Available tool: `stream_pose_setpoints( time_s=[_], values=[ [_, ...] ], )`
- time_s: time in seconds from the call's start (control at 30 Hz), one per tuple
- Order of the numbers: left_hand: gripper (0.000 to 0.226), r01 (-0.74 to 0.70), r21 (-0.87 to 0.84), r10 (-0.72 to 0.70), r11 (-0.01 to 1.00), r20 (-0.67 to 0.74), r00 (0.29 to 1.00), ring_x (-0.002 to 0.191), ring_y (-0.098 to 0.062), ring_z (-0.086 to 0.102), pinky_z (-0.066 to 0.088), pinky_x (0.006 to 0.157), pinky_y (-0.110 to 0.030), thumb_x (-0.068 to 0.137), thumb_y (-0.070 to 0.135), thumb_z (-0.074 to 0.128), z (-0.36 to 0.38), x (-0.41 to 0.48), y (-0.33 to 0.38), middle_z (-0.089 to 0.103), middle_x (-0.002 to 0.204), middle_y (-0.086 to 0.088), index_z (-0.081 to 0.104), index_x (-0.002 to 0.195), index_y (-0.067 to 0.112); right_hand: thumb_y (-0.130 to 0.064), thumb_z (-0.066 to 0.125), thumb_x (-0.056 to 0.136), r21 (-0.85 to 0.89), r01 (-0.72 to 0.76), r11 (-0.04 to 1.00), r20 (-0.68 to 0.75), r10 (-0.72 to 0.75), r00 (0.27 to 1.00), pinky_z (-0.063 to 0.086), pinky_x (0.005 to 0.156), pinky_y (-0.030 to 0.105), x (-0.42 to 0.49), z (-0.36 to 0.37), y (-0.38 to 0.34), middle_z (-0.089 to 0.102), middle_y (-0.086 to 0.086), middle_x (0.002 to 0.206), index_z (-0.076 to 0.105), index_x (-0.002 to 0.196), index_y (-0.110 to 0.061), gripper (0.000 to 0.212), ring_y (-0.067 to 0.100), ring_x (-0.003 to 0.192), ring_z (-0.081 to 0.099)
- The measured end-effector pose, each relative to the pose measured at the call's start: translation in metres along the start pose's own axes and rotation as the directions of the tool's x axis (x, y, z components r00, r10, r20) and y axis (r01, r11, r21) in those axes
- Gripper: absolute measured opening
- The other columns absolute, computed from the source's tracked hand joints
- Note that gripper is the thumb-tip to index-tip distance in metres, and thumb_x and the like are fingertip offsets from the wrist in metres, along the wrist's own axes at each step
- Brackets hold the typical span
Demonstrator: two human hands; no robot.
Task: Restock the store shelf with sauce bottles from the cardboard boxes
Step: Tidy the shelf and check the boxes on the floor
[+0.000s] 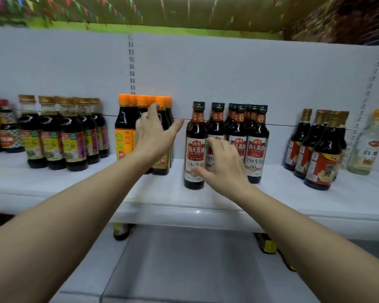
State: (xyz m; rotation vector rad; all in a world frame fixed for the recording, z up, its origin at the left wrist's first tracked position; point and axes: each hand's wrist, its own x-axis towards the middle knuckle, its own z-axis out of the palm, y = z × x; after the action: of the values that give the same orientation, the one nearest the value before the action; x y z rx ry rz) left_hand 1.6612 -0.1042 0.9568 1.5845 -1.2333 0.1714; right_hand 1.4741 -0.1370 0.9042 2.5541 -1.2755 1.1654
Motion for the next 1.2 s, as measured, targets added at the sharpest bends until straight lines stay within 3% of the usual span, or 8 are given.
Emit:
stream_pose_setpoints(
  time_s=[0.13, 0.33, 0.43, 0.6, 0.83, 1.1, 1.2],
  values=[
    [0.083, 0.072, 0.219, -0.071, 0.973, -0.015, 0.997, 0.146, -0.033, 0.034, 0.032, 0.115, -0.047, 0.095, 0.062, 0.058, -0.037, -0.046, -0.034, 0.042, 0.158, -0.011, 0.027, 0.160, 0.021, -0.060, 0.071, 0.086, 0.007, 0.177, 0.984, 0.087, -0.176, 0.980, 0.034, 0.115, 0.045, -0.021, 0.018, -0.026, 0.038, 0.008, 0.154, 0.040, 0.153, -0.022, 0.083, 0.029, 0.142, 0.030],
    [0.088, 0.223, 0.449, -0.242, 0.865, -0.015, 0.970, 0.154, -0.029, 0.022, 0.027, 0.121, -0.049, 0.096, 0.065, 0.055, -0.126, -0.135, -0.094, 0.029, 0.167, -0.006, 0.018, 0.164, 0.025, -0.058, 0.068, 0.089, 0.232, 0.306, 0.923, 0.211, -0.355, 0.911, 0.027, 0.121, 0.049, -0.060, 0.065, -0.104, 0.027, 0.010, 0.163, 0.033, 0.158, -0.025, 0.085, 0.031, 0.152, 0.019],
    [0.096, 0.194, 0.610, -0.262, 0.768, 0.023, 0.965, 0.155, -0.031, 0.019, 0.026, 0.122, -0.050, 0.094, 0.065, 0.059, -0.188, -0.175, -0.122, 0.022, 0.169, -0.011, 0.010, 0.165, 0.024, -0.059, 0.066, 0.090, 0.334, 0.352, 0.875, 0.272, -0.446, 0.853, 0.021, 0.125, 0.049, -0.083, 0.086, -0.156, 0.016, 0.007, 0.169, 0.027, 0.160, -0.027, 0.086, 0.030, 0.155, 0.010],
    [0.103, 0.112, 0.805, -0.337, 0.583, 0.114, 0.934, 0.159, -0.030, 0.004, 0.019, 0.126, -0.054, 0.091, 0.073, 0.055, -0.290, -0.227, -0.182, 0.006, 0.173, -0.006, -0.005, 0.164, 0.034, -0.066, 0.060, 0.091, 0.344, 0.462, 0.817, 0.377, -0.571, 0.729, 0.016, 0.126, 0.049, -0.110, 0.132, -0.240, 0.005, 0.006, 0.171, 0.018, 0.163, -0.030, 0.091, 0.030, 0.157, 0.003],
    [0.095, 0.195, 0.876, -0.482, 0.442, 0.049, 0.875, 0.159, -0.033, 0.002, 0.019, 0.126, -0.051, 0.095, 0.068, 0.053, -0.404, -0.277, -0.269, 0.004, 0.173, -0.010, 0.002, 0.165, 0.030, -0.064, 0.063, 0.092, 0.420, 0.485, 0.767, 0.527, -0.642, 0.557, 0.016, 0.125, 0.049, -0.144, 0.217, -0.398, -0.001, 0.005, 0.172, 0.012, 0.163, -0.032, 0.094, 0.030, 0.158, 0.000],
    [0.092, 0.513, 0.773, -0.685, 0.373, -0.143, 0.714, 0.159, -0.032, 0.003, 0.018, 0.126, -0.053, 0.096, 0.064, 0.057, -0.492, -0.337, -0.360, 0.006, 0.173, -0.008, 0.007, 0.165, 0.029, -0.068, 0.064, 0.089, 0.465, 0.489, 0.737, 0.615, -0.667, 0.420, 0.026, 0.122, 0.052, -0.199, 0.304, -0.535, 0.009, 0.010, 0.170, 0.016, 0.162, -0.029, 0.096, 0.034, 0.155, 0.012],
    [0.093, 0.570, 0.750, -0.727, 0.337, -0.177, 0.663, 0.159, -0.032, 0.003, 0.019, 0.126, -0.055, 0.095, 0.062, 0.059, -0.513, -0.358, -0.394, 0.007, 0.173, -0.009, 0.008, 0.165, 0.029, -0.068, 0.067, 0.085, 0.490, 0.497, 0.716, 0.632, -0.684, 0.363, 0.027, 0.120, 0.054, -0.224, 0.340, -0.573, 0.014, 0.012, 0.168, 0.020, 0.161, -0.029, 0.098, 0.036, 0.153, 0.015]
  ],
)
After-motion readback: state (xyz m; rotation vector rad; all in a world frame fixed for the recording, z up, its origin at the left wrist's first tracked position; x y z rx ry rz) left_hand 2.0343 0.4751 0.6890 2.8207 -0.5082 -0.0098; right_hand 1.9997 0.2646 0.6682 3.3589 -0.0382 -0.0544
